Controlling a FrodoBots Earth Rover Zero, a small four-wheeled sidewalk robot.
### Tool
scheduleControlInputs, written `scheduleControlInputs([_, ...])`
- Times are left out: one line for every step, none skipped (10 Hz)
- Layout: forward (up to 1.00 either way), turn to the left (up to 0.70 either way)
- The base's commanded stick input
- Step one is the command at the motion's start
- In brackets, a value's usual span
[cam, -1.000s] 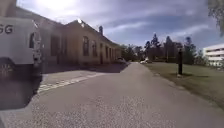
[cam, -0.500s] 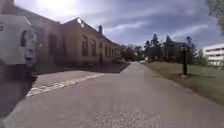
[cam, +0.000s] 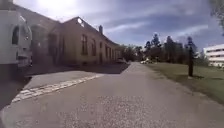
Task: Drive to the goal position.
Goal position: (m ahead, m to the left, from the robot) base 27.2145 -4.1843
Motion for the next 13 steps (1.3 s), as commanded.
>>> scheduleControlInputs([0.7, 0.06])
scheduleControlInputs([0.7, 0.06])
scheduleControlInputs([0.7, 0.06])
scheduleControlInputs([0.7, 0.06])
scheduleControlInputs([0.7, 0.06])
scheduleControlInputs([0.7, 0.06])
scheduleControlInputs([0.7, 0.06])
scheduleControlInputs([0.7, 0.06])
scheduleControlInputs([0.7, 0.06])
scheduleControlInputs([0.7, 0.06])
scheduleControlInputs([0.7, 0.06])
scheduleControlInputs([0.7, 0.06])
scheduleControlInputs([0.7, 0.06])
